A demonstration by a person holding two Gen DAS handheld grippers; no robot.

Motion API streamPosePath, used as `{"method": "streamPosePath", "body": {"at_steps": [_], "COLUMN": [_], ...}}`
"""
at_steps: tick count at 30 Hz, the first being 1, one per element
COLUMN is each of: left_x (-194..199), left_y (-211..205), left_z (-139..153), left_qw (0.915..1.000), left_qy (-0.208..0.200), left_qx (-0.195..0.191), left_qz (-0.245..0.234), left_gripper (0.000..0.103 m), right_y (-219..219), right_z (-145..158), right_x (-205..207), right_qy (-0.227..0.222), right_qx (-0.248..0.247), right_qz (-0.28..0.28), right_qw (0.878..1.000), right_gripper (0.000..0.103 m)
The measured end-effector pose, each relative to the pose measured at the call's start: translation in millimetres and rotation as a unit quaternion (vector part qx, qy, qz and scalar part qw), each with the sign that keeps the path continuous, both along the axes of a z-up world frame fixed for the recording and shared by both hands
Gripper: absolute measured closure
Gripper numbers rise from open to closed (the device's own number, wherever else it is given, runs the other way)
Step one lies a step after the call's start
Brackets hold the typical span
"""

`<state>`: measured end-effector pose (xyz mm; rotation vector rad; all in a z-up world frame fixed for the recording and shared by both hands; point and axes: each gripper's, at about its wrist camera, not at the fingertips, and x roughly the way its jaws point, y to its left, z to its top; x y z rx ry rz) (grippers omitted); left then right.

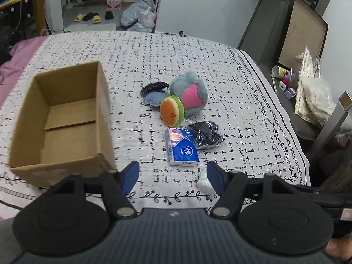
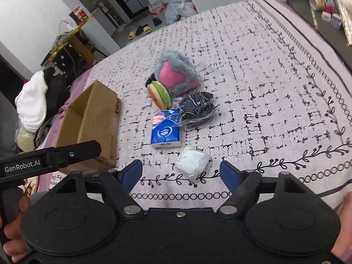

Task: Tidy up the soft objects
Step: 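Grasp the blue Vinda tissue pack with the left tool while the right tool grasps the white wrapped item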

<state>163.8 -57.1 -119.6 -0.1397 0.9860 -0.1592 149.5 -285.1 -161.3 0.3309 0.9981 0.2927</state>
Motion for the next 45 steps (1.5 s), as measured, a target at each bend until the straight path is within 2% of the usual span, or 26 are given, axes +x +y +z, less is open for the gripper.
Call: {"method": "streamPosePath", "body": {"at_steps": [4,17,19,21,23,34,41,45], "left_x": [16,54,58,63,68,86,83,79], "left_y": [-6,-22,-25,-27,-30,-54,-62,-62], "left_z": [-15,-57,-62,-66,-72,-101,-105,-104], "left_qw": [0.9998,0.9975,0.9971,0.9968,0.9967,0.9938,0.9941,0.9938], "left_qy": [0.017,0.067,0.073,0.077,0.079,0.106,0.081,0.075], "left_qx": [-0.006,-0.012,-0.012,-0.011,-0.008,0.031,0.070,0.080], "left_qz": [-0.004,-0.016,-0.018,-0.017,-0.015,-0.016,-0.017,-0.018], "left_gripper": [0.045,0.046,0.045,0.045,0.045,0.040,0.041,0.053], "right_y": [0,4,3,2,0,-16,-17,-14], "right_z": [-17,-63,-67,-74,-79,-74,-71,-60], "right_x": [13,34,37,40,43,40,37,34], "right_qy": [0.020,0.055,0.058,0.065,0.070,0.060,0.060,0.042], "right_qx": [0.008,0.021,0.028,0.035,0.046,0.048,0.039,0.033], "right_qz": [-0.004,-0.008,-0.008,-0.008,-0.010,-0.022,-0.027,-0.025], "right_qw": [1.000,0.998,0.998,0.997,0.996,0.997,0.997,0.998], "right_gripper": [0.036,0.036,0.041,0.056,0.063,0.065,0.065,0.065]}}
